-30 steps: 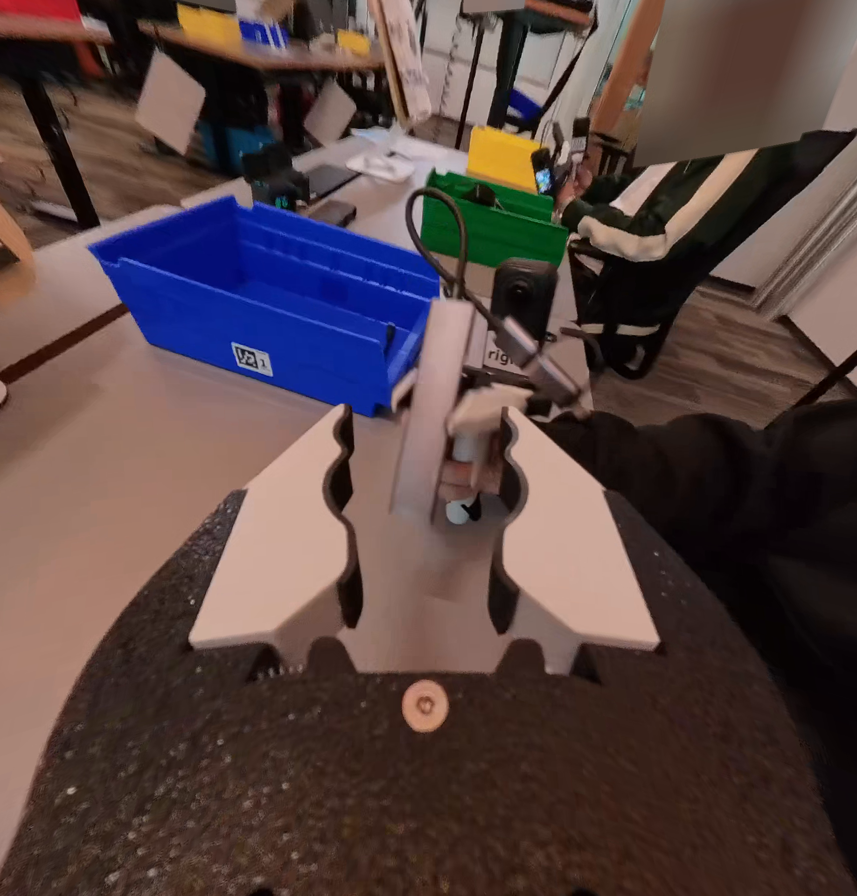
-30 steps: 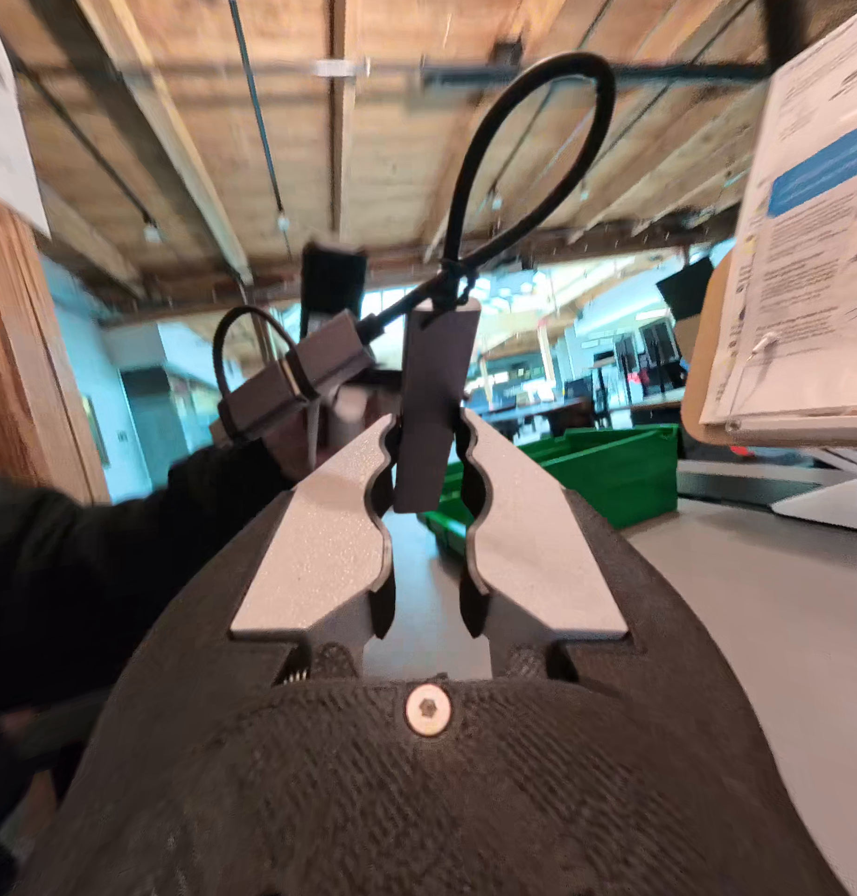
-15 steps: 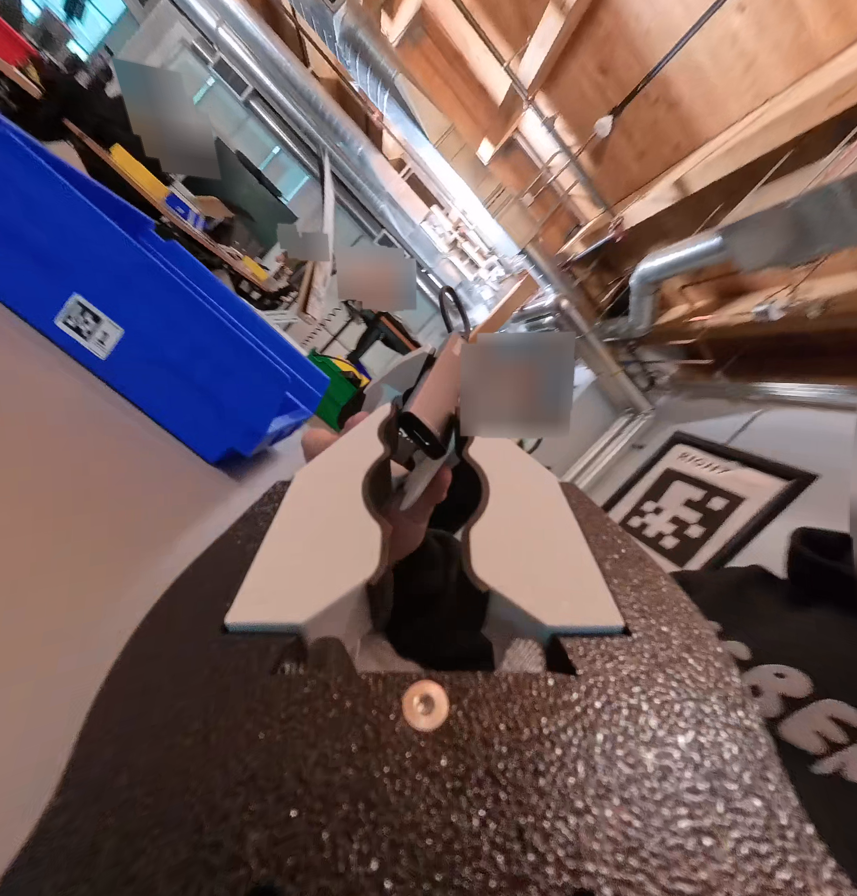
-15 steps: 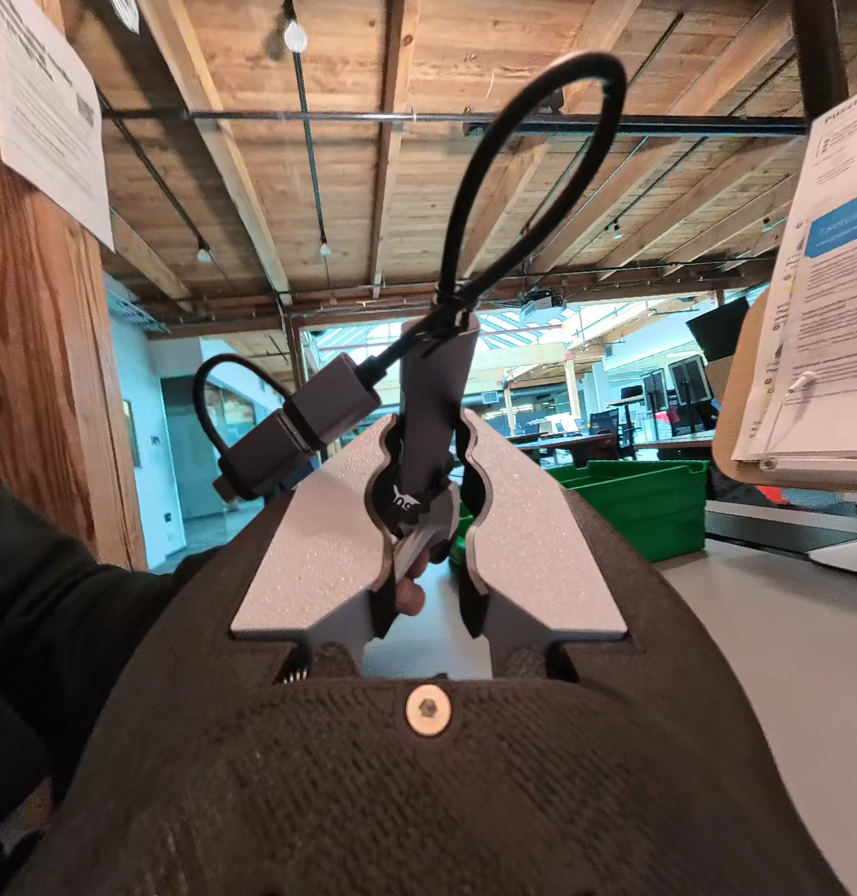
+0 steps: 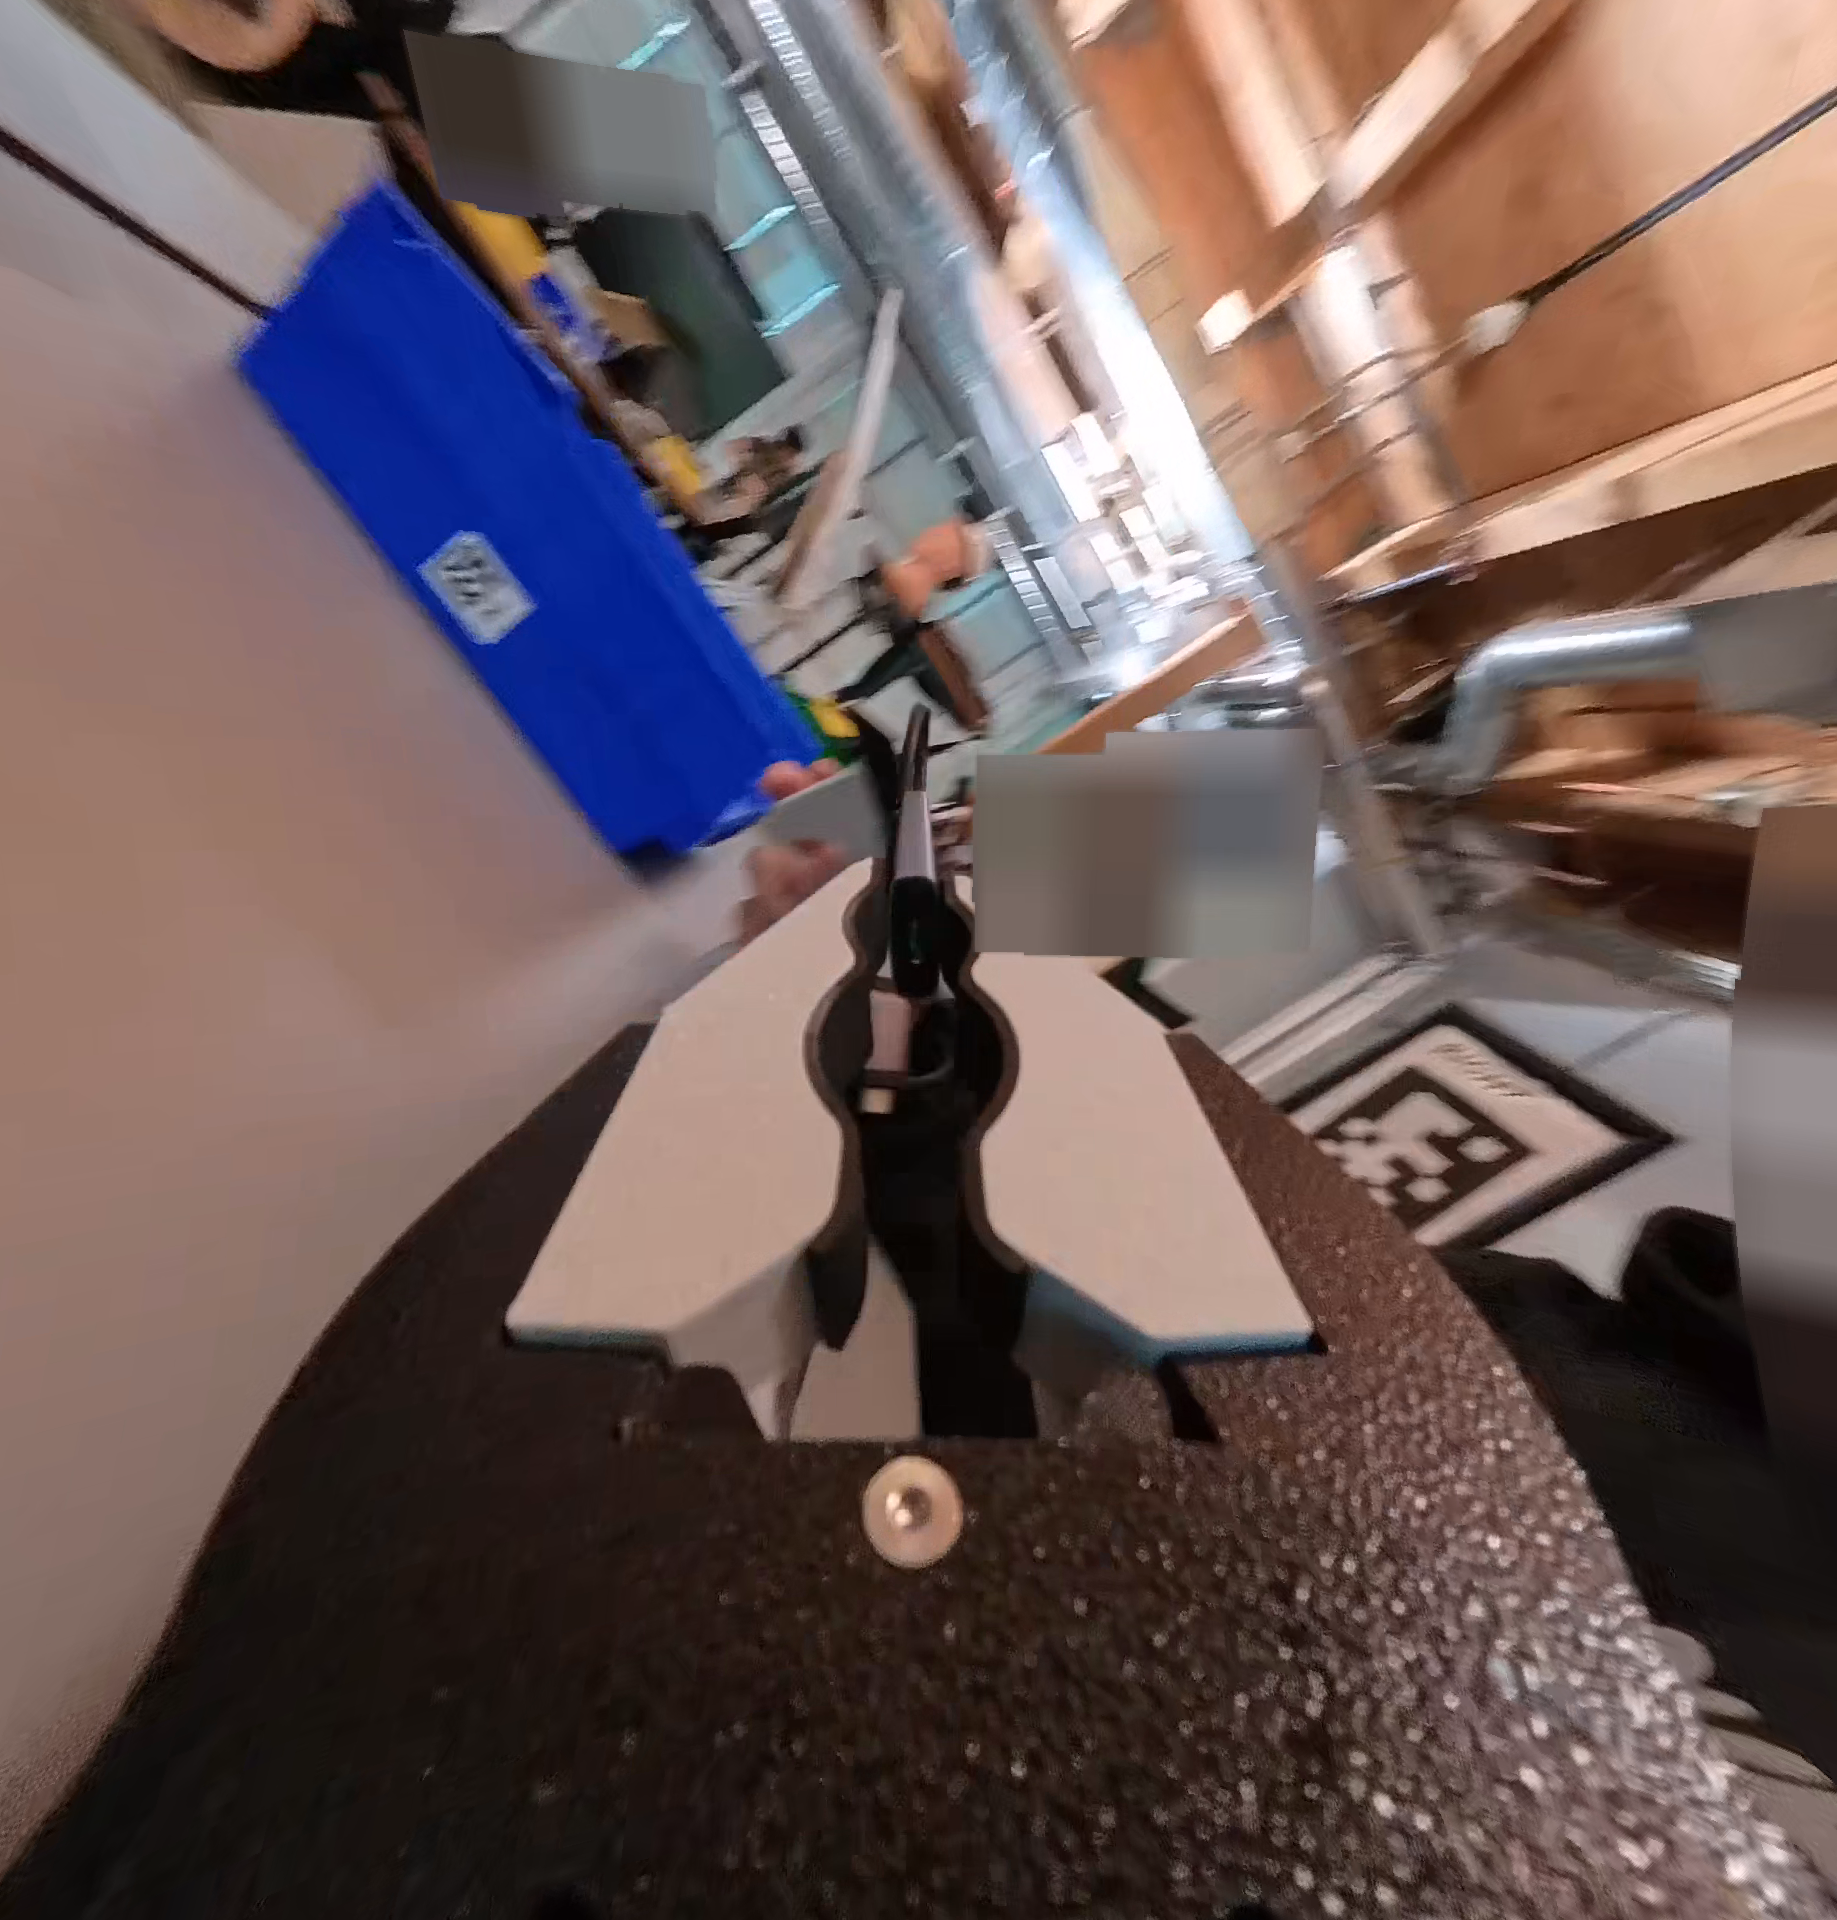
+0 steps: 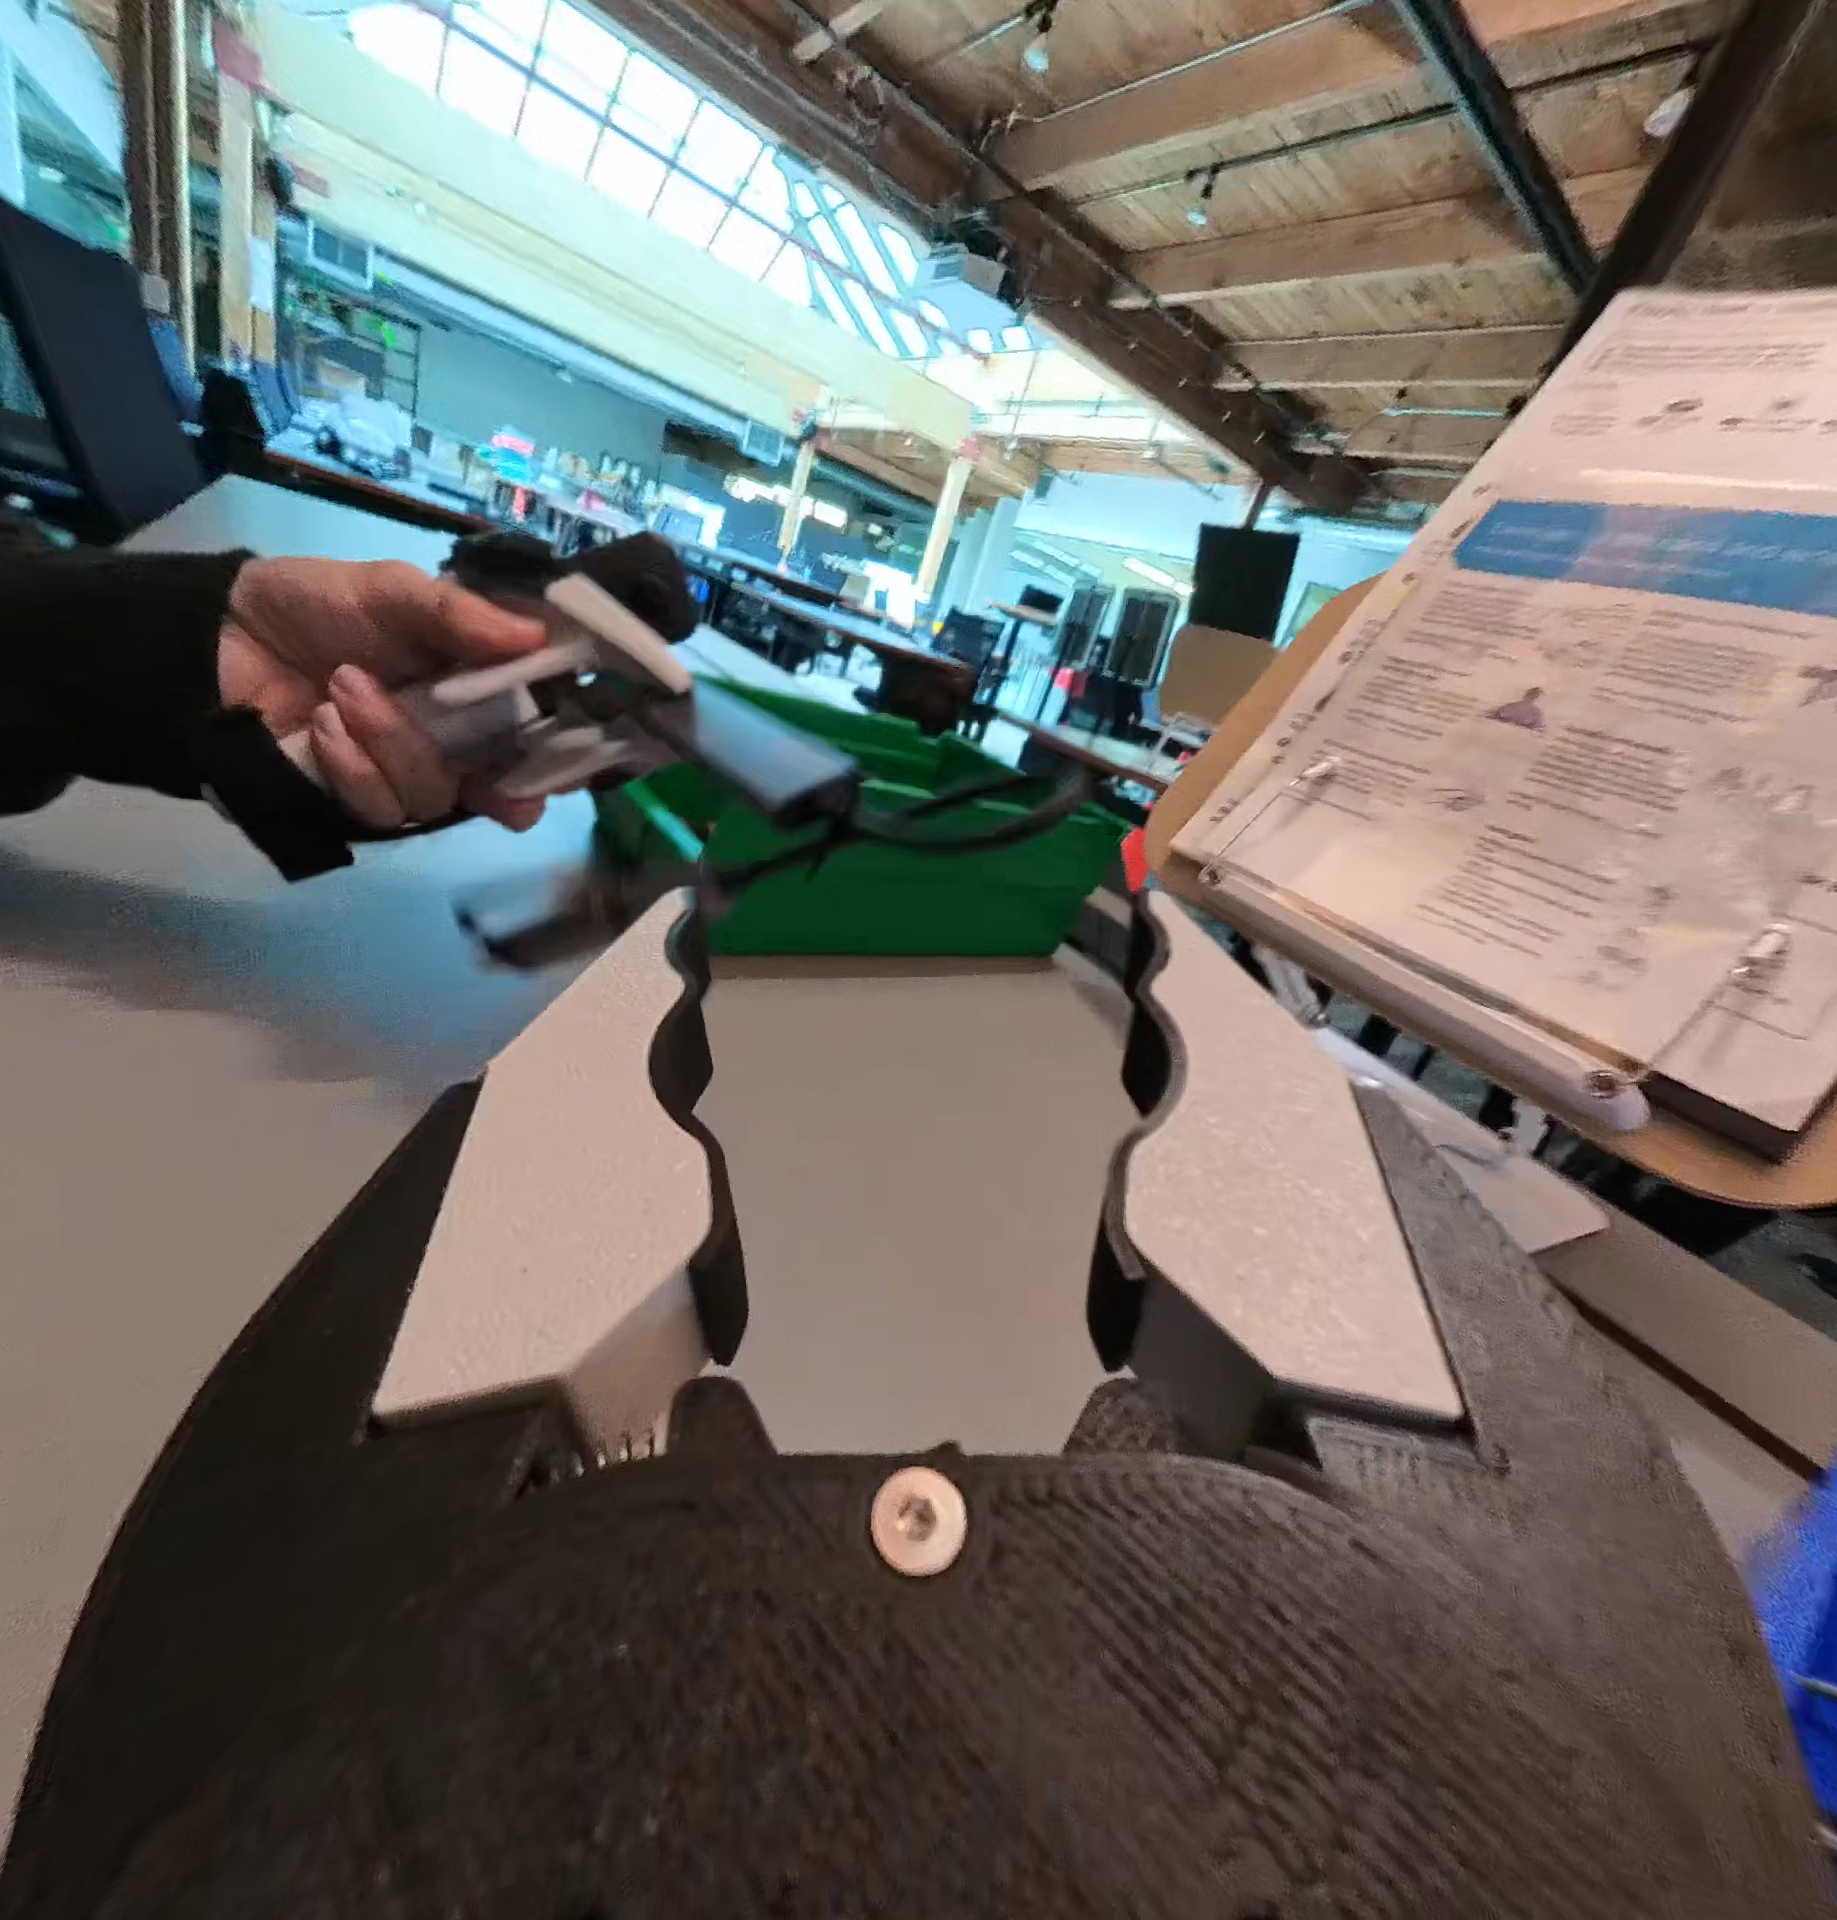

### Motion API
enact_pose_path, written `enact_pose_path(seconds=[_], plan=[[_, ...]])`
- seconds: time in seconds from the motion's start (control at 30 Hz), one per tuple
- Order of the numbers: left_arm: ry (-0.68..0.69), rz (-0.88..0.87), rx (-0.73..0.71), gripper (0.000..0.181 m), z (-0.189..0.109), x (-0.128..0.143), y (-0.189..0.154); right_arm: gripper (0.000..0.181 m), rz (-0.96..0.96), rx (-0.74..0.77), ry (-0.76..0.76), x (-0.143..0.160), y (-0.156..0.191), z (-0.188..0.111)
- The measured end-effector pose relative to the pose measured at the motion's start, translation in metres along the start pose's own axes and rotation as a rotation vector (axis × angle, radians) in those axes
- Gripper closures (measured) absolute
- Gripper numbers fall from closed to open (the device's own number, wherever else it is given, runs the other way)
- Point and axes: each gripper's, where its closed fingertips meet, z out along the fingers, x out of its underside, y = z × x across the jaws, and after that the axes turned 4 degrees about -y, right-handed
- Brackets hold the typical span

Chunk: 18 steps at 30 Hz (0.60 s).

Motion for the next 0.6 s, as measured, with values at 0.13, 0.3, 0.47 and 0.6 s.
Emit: enact_pose_path(seconds=[0.13,0.3,0.47,0.6], plan=[[0.032,0.09,-0.166,0.176,-0.026,-0.007,0.013,0.089,-0.032,0.018,-0.176,-0.045,-0.006,-0.006],[0.103,0.063,-0.153,0.176,-0.027,0.002,0.023,0.111,-0.143,-0.253,0.062,-0.001,0.049,0.05],[0.109,0.016,-0.116,0.175,-0.025,0.006,0.029,0.128,-0.18,-0.296,0.173,0.039,0.055,0.064],[0.078,-0.038,-0.064,0.175,-0.022,0.003,0.027,0.134,-0.187,-0.292,0.109,0.034,0.055,0.059]])
